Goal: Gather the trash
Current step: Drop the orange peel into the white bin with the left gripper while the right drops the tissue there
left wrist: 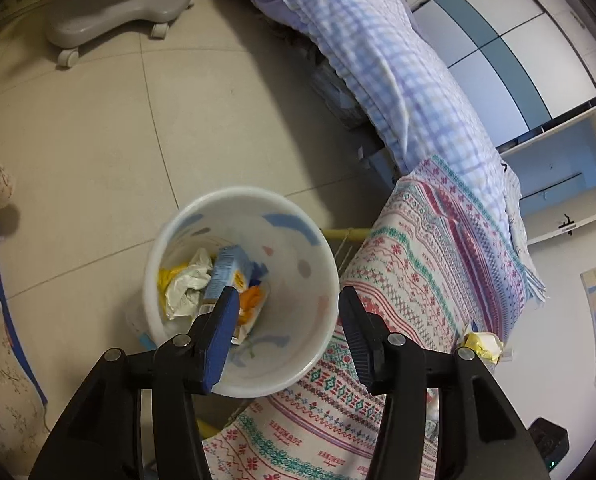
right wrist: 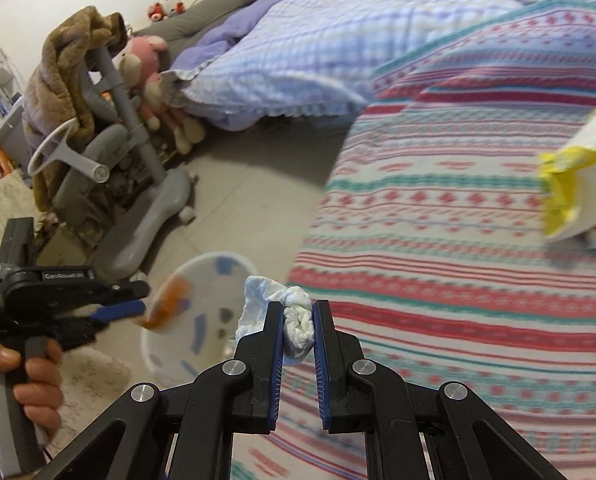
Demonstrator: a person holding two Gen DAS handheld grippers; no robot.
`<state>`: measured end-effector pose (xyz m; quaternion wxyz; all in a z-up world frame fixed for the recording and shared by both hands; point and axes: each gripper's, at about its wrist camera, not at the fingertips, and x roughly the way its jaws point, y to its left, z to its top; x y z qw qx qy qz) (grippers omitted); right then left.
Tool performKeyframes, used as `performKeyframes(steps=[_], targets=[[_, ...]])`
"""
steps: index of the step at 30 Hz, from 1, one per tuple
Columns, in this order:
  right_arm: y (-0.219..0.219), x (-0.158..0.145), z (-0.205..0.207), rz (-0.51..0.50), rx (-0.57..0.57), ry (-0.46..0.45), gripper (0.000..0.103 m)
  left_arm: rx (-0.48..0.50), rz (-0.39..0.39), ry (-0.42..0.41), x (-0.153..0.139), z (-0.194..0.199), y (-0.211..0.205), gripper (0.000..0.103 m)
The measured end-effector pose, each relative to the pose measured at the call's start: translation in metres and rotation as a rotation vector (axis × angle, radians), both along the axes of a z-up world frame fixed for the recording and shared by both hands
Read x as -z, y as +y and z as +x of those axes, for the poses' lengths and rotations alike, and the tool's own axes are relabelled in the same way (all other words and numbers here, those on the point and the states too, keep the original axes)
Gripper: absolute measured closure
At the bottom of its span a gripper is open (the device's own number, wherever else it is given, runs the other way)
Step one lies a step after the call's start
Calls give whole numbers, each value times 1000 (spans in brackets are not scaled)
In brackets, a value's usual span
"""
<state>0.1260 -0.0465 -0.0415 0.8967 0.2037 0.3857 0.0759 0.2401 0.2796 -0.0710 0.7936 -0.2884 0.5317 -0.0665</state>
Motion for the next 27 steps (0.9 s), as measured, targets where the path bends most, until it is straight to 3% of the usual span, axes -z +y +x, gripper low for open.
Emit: performKeyframes(steps=[7,11,14,15,16,18,22,27], targets=[[37,19,29,4,-46,33,91,-70,-17,-2,0,-3,22,49],[62,27,48,-4,-89,45,90,-107,30,-31,-8,-5,29,49],[92,32,69,-18,-148,55,87,-111,3,-21,-5,-4,33,49],[100,33,74,-17,-170,57,84,-106,-4,-18,-4,-4,34,49],[112,35,81,-12,-202,58,64,-105,-4,-16,-3,-4,35,49],[129,38,90,-33,-236,72,39,-108,-2,-17,-4,-4,34,49],[131,40,83,-50,-235,57,39,-78,3,-32,-8,-3,23,49],[100,42,60,-80,-201,74,39,-11,25,-51,-13,-2,0,49]])
